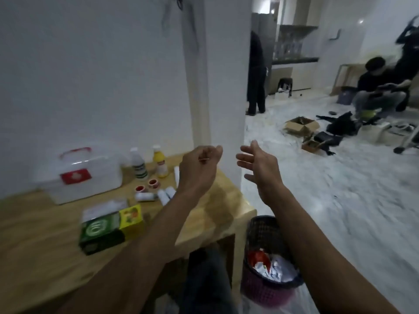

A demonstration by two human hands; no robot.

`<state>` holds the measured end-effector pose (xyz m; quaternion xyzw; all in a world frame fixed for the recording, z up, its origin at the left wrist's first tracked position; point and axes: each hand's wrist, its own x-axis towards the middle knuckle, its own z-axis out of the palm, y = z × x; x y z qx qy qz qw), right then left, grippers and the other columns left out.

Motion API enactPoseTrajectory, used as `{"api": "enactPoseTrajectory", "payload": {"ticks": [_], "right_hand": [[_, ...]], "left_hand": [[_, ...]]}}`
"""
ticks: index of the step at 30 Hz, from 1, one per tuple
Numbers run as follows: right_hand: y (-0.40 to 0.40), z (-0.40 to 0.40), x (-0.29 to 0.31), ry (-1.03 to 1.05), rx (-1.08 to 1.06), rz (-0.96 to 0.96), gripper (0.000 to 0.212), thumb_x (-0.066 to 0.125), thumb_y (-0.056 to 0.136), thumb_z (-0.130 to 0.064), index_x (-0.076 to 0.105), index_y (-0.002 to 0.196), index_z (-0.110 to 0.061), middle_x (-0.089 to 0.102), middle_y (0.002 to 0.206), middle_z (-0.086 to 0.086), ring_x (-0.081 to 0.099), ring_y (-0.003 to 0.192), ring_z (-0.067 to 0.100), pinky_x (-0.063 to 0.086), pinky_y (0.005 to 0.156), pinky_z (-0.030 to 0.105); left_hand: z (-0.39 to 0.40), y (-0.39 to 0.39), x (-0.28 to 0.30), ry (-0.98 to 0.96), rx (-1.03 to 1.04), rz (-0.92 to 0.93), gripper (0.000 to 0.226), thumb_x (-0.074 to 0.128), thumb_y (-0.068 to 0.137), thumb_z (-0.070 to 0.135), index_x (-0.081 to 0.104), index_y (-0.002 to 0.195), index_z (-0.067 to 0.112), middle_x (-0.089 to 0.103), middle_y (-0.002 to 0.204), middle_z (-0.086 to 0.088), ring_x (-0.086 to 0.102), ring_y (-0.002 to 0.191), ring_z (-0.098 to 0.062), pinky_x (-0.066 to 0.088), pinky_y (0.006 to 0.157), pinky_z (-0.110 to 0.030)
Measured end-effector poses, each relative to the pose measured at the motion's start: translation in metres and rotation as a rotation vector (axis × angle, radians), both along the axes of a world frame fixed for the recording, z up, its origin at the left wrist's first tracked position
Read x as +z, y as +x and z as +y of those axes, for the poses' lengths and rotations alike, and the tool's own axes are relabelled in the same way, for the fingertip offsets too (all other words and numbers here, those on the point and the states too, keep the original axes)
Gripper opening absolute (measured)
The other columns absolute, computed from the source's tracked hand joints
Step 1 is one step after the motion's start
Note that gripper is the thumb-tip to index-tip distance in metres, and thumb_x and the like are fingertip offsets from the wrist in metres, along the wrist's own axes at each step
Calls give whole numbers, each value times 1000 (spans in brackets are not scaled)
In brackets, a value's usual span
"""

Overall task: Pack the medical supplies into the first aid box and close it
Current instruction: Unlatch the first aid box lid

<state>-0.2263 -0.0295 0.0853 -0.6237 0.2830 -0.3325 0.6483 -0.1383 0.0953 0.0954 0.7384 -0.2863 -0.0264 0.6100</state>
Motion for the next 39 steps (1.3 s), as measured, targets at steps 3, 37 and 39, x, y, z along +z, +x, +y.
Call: {"api": "enactPoseTrajectory", "payload": {"ticks": [3, 37, 39], "right_hand": [[27, 44, 8, -7, 121, -4, 47, 39, 98, -54, 69, 113, -21, 73, 106, 1, 67, 101, 18, 49, 87, 45], [320, 209, -27, -327, 300, 162, 45, 40, 101, -46, 41, 144, -32, 36, 155, -5, 35, 141, 20, 33, 114, 42], [326, 209, -31, -323, 303, 165, 44, 39, 100, -47, 41, 143, -35, 36, 155, -6, 34, 141, 19, 33, 114, 45]], "left_hand": [[62, 16, -2, -11, 95, 4, 23, 63, 89, 46, 72, 93, 25, 72, 87, 12, 65, 81, 0, 51, 73, -25], [261, 271, -45, 54, 576, 85, 48, 51, 93, 53, 47, 138, 36, 47, 147, 2, 50, 129, -28, 50, 98, -55], [260, 276, -48, 50, 578, 83, 46, 52, 94, 49, 47, 138, 36, 47, 147, 3, 50, 129, -27, 50, 98, -54]]}}
